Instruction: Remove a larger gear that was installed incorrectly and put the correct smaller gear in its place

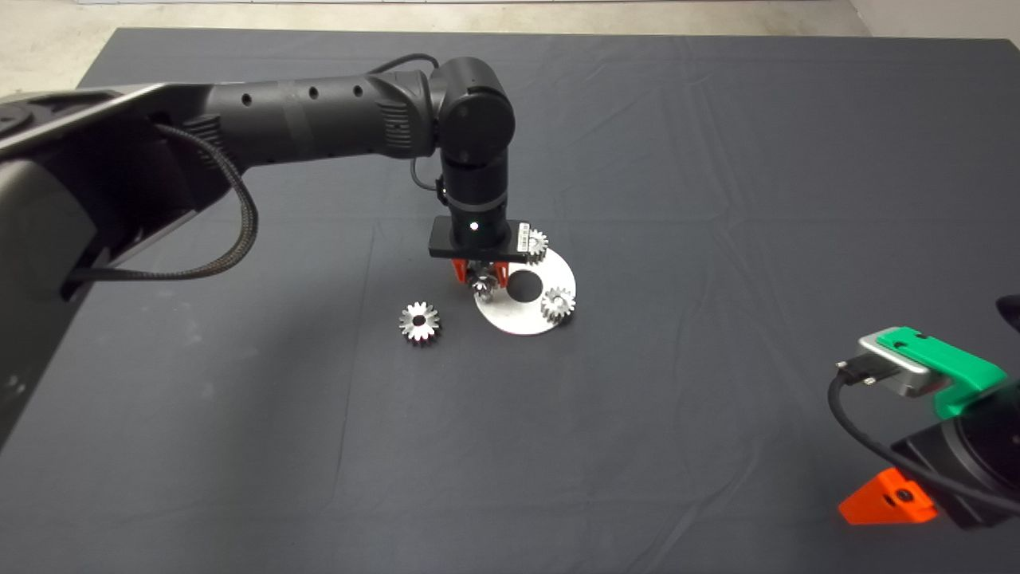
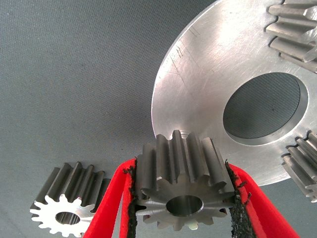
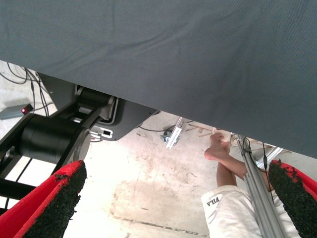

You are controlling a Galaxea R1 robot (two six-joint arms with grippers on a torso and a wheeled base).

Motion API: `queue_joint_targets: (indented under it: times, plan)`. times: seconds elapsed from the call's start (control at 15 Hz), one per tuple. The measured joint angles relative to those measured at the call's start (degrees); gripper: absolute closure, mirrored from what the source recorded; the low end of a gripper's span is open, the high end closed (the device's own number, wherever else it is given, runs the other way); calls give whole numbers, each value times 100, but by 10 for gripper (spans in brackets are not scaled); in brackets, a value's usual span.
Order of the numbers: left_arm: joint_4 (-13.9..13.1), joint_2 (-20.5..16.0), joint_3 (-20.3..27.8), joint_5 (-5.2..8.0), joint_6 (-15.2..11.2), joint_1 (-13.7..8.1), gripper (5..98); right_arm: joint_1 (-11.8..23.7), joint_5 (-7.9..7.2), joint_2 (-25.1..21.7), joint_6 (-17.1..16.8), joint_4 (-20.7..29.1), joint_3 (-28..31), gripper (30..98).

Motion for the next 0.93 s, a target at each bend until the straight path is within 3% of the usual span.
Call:
queue_joint_targets:
  times: [0.93]
  plan:
    - [-4,2,2,37,12,0,677,2,0,0,0,0,0,316]
